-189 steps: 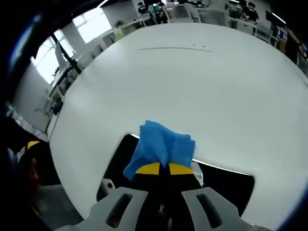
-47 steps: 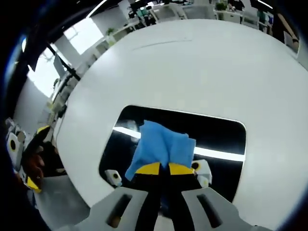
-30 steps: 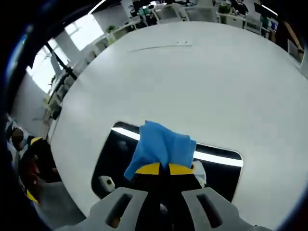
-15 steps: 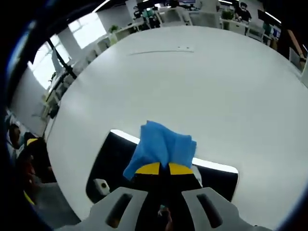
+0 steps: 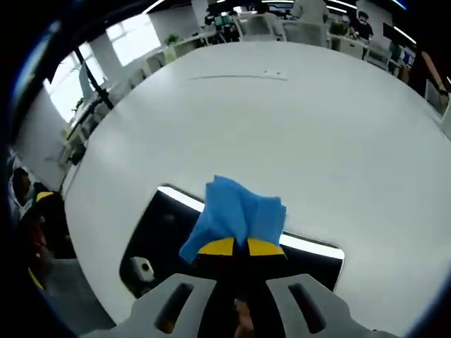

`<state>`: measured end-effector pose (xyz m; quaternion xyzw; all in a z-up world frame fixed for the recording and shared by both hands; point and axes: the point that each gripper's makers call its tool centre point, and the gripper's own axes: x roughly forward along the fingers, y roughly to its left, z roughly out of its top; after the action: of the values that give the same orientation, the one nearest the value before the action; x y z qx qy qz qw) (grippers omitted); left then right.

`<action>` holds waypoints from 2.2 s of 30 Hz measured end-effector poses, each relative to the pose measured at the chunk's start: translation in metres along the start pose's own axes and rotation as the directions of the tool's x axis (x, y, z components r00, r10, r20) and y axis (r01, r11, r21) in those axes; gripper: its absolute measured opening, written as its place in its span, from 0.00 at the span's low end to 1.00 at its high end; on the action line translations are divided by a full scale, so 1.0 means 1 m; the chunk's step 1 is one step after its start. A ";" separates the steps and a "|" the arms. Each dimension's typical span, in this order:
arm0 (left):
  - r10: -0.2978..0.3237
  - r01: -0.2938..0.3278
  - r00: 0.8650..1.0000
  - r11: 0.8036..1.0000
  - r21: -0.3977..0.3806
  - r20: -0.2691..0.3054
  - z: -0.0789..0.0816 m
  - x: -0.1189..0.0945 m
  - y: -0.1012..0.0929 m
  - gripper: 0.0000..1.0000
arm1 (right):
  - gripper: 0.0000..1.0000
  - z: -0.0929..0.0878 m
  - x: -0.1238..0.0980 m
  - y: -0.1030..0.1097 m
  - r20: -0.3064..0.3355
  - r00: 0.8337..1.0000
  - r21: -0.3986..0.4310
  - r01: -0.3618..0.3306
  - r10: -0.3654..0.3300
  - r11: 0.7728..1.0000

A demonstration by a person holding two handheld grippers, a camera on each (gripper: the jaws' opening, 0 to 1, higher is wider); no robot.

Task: Wipe the mirror surface with the cleaning cloth until all visible marks leave the cleaned area.

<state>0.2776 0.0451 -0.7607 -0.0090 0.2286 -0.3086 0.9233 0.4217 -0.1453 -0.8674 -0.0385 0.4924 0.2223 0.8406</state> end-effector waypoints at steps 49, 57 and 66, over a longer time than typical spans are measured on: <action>0.019 -0.019 1.000 0.999 0.030 0.021 0.003 -0.002 0.003 0.99 | 0.00 -0.018 -0.017 -0.047 -0.010 0.997 0.064 0.073 -0.073 0.995; 0.019 -0.020 0.999 1.000 0.024 0.025 0.004 -0.002 0.003 0.99 | 0.00 -0.030 -0.023 -0.038 0.006 0.997 0.050 0.073 -0.073 0.996; 0.013 -0.013 1.000 1.000 0.023 0.023 0.004 -0.001 0.001 0.99 | 0.00 -0.045 -0.030 -0.027 0.027 0.998 0.097 0.049 -0.052 0.994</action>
<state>0.2793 0.0465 -0.7569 -0.0004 0.2147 -0.3050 0.9278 0.3839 -0.1923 -0.8687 -0.0071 0.4888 0.1778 0.8541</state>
